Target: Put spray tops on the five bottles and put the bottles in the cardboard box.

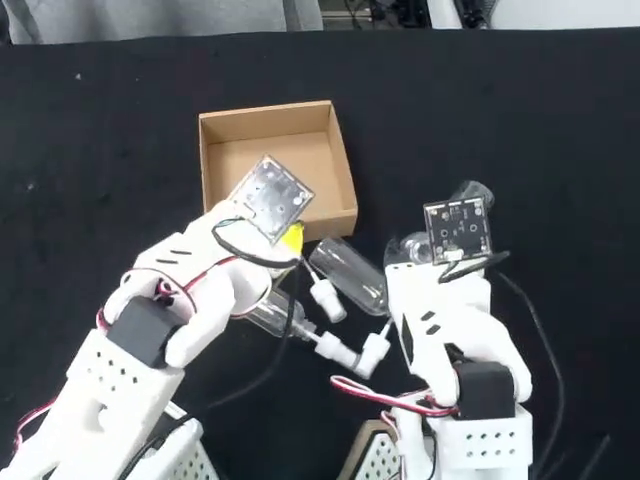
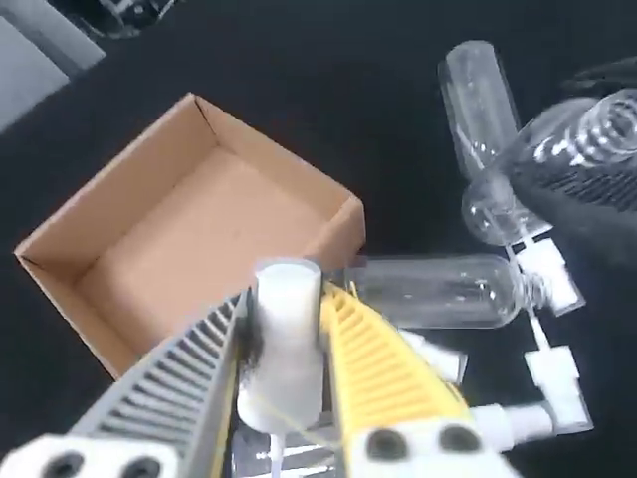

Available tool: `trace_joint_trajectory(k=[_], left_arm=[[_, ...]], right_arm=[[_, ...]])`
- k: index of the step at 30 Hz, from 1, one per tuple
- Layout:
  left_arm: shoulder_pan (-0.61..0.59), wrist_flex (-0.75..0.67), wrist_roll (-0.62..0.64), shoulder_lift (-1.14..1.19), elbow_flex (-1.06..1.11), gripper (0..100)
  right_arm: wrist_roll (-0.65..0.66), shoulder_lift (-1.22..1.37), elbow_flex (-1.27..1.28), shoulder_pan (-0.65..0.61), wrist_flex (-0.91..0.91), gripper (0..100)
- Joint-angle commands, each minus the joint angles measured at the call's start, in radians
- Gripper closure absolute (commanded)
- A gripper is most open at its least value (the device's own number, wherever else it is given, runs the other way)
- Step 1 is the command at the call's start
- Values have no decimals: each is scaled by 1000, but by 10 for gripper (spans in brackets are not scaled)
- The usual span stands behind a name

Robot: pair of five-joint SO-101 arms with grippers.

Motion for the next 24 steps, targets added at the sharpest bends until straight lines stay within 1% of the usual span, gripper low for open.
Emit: trace_joint_trajectory(k=[1,3,5,8,11,15,19,24], left_arm=[[-7,-6,14,-66,-71,970],[-7,-8,37,-94,-70,970],[-12,-9,97,-121,-71,970],[-41,-12,161,-152,-71,970],[-71,-14,198,-170,-70,970],[-88,-15,279,-175,-73,970],[-97,-64,368,-175,-45,971],[-183,-117,451,-175,-13,971]], right_arm=[[-9,-12,1,17,-52,864],[-9,-12,1,17,-52,864],[-9,-12,1,15,-54,864],[-9,-12,1,15,-55,864],[-9,-13,1,15,-55,864],[-9,-13,1,14,-57,864],[-9,-13,2,-26,-57,864],[-9,-13,4,-44,-57,864]])
